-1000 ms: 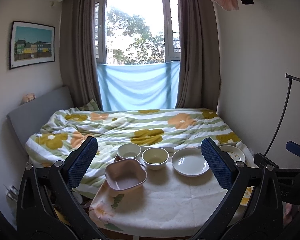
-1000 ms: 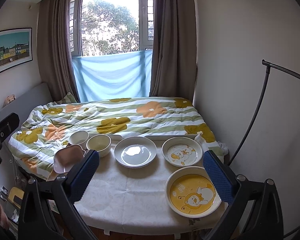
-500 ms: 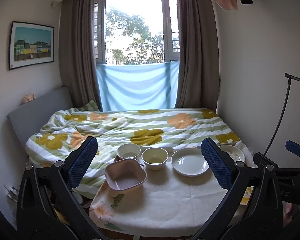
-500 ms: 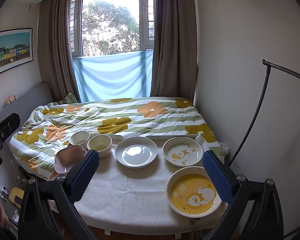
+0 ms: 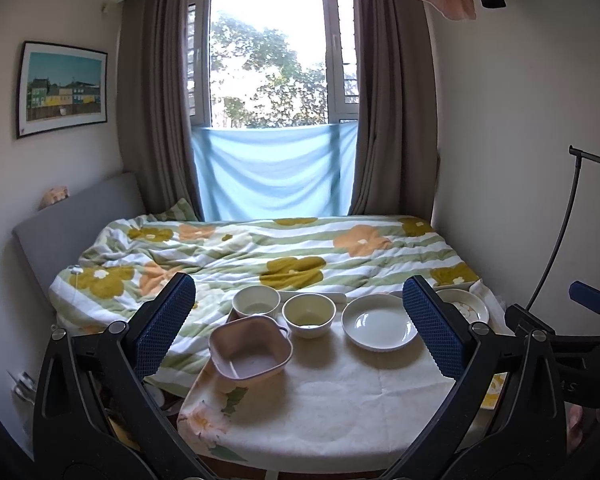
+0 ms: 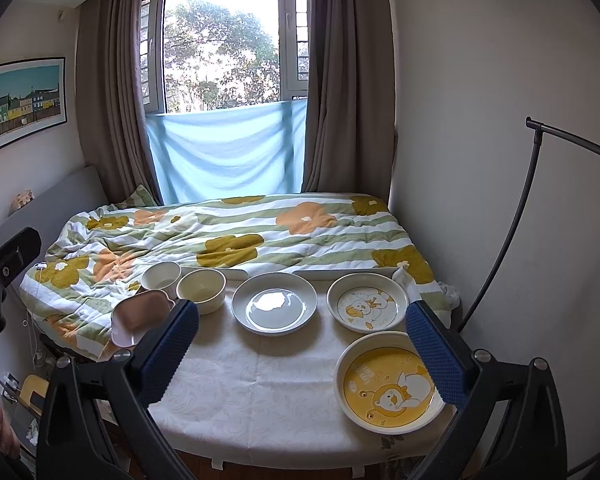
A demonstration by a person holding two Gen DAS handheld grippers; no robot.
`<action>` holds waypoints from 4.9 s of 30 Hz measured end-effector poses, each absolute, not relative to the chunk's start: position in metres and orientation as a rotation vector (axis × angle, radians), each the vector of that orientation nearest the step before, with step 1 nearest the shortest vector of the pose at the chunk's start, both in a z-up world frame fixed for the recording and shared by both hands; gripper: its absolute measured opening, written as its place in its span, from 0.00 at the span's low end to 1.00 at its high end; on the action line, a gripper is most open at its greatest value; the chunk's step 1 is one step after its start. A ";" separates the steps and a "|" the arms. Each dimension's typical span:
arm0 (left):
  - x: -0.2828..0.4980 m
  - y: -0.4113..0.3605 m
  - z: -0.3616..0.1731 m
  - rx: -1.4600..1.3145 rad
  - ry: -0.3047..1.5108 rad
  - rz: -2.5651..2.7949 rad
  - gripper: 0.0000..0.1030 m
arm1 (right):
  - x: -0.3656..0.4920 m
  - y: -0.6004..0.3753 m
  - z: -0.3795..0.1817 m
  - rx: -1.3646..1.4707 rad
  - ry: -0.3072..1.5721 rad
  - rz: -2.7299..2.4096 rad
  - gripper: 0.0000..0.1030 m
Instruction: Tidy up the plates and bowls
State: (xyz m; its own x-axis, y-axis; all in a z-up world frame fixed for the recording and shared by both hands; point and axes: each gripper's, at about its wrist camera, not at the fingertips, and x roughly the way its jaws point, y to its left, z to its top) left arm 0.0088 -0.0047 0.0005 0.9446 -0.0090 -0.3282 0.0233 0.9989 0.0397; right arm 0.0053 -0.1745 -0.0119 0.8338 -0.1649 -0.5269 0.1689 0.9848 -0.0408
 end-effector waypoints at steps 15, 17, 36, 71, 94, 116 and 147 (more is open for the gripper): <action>0.008 -0.002 0.001 0.046 0.332 -0.019 1.00 | 0.006 -0.176 -0.012 0.010 0.558 -0.176 1.00; 0.008 -0.002 0.001 0.048 0.333 -0.019 1.00 | 0.007 -0.177 -0.012 0.010 0.558 -0.176 1.00; 0.083 -0.054 -0.030 0.118 0.484 -0.278 1.00 | 0.009 -0.209 -0.050 0.115 0.685 -0.290 1.00; 0.217 -0.279 -0.308 0.283 1.318 -0.781 0.20 | 0.027 -0.444 -0.255 0.697 1.027 -0.262 0.16; 0.202 -0.239 -0.270 0.214 1.231 -0.690 0.19 | 0.046 -0.416 -0.232 0.526 1.070 -0.139 0.16; 0.179 0.044 -0.248 -0.034 1.194 -0.324 0.19 | 0.144 -0.191 -0.245 0.337 1.163 0.256 0.16; 0.193 0.058 -0.296 0.015 1.193 -0.294 0.68 | 0.169 -0.140 -0.286 0.223 1.258 0.227 0.16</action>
State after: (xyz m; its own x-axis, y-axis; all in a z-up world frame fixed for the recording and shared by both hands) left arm 0.1930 0.0577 -0.2958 0.3360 -0.2171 -0.9165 0.2331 0.9620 -0.1425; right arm 0.1694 -0.1402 -0.2857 0.2917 0.2899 -0.9115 -0.0469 0.9561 0.2891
